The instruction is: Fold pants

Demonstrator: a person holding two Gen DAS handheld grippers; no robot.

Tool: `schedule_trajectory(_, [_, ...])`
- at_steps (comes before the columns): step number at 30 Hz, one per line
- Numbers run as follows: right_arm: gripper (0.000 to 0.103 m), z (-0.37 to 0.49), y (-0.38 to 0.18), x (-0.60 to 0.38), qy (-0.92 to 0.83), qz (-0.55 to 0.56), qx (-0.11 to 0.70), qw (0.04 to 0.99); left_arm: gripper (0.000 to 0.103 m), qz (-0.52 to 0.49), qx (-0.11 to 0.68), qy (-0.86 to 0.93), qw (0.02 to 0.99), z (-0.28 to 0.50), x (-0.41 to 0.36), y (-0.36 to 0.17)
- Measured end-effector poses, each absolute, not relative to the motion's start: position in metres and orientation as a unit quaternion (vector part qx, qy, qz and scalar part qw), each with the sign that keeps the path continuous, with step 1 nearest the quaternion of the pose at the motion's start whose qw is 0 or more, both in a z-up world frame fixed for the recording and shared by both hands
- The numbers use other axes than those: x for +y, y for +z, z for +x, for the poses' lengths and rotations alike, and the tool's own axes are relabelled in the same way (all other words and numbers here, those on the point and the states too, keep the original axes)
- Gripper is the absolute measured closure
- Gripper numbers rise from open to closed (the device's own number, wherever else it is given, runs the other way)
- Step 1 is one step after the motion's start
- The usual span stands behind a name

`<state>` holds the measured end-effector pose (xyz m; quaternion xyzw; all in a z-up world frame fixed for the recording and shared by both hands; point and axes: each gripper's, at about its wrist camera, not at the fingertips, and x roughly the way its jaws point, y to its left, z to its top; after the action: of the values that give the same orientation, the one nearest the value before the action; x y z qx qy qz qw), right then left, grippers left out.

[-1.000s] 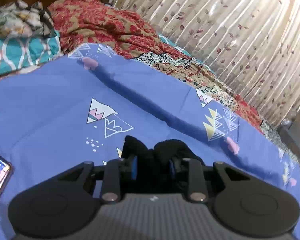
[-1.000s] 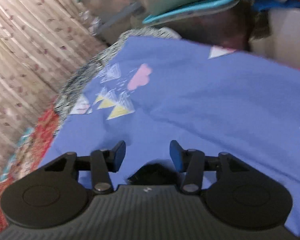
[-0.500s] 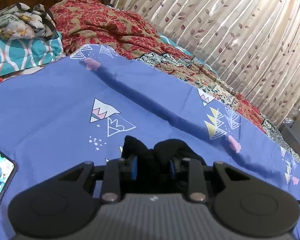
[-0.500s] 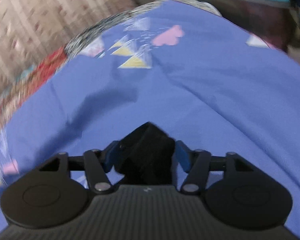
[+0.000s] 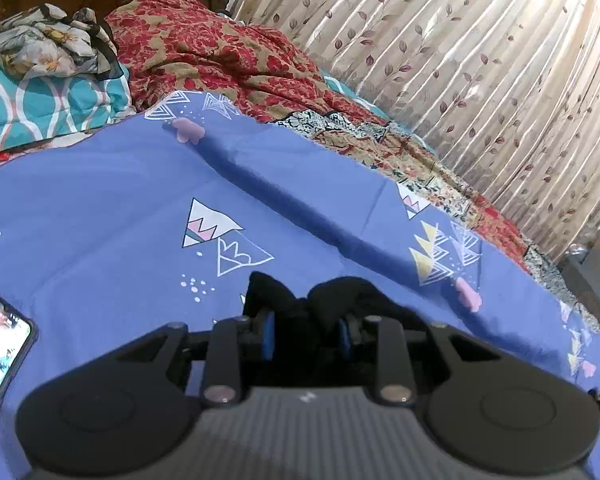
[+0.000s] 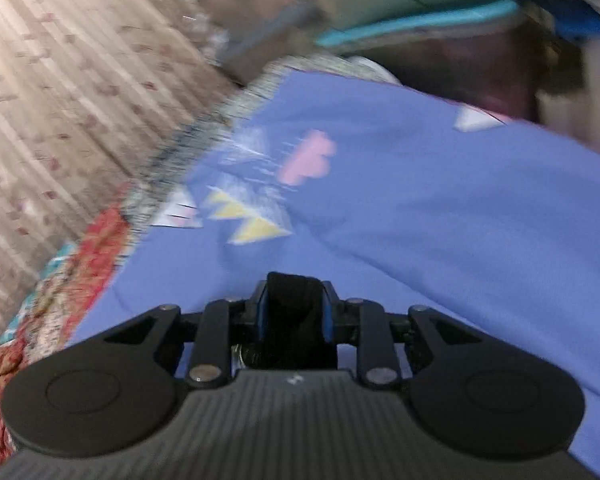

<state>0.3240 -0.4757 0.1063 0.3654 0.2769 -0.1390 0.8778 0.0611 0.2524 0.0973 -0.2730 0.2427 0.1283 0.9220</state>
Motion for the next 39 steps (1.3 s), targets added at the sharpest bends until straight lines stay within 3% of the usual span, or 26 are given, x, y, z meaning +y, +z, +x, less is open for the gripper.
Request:
schedule_trajectory(7, [0.075,0.250,0.089,-0.523,-0.137,0.484,0.285,0.816,0.077,-0.294,0.249,0.107,0.917,0.033,0.245,0.108])
schedule_trajectory(17, [0.075,0.115,0.122,-0.549,-0.093,0.507,0.247,0.821,0.077,-0.313,0.258,0.097,0.909,-0.065,0.240,0.121])
schedule_trajectory(25, [0.074,-0.001,0.045,-0.574,-0.156,0.559,0.273,0.768,0.076,-0.333,0.317,0.109,0.881,-0.129,0.246,0.079])
schedule_trajectory(30, [0.061,-0.018,0.000,-0.572,-0.182,0.597,0.285,0.728,0.066,-0.375,0.358,0.128,0.845,-0.141,0.254,0.039])
schedule_trajectory(32, [0.045,-0.018,0.002,-0.570,-0.182,0.608,0.267,0.725,0.062,-0.388,0.362,0.129,0.838,-0.148,0.254,0.031])
schedule_trajectory(39, [0.044,-0.010,0.069,-0.554,-0.210,0.469,0.204,0.834,0.052,-0.366,0.338,0.132,0.857,-0.173,0.257,0.048])
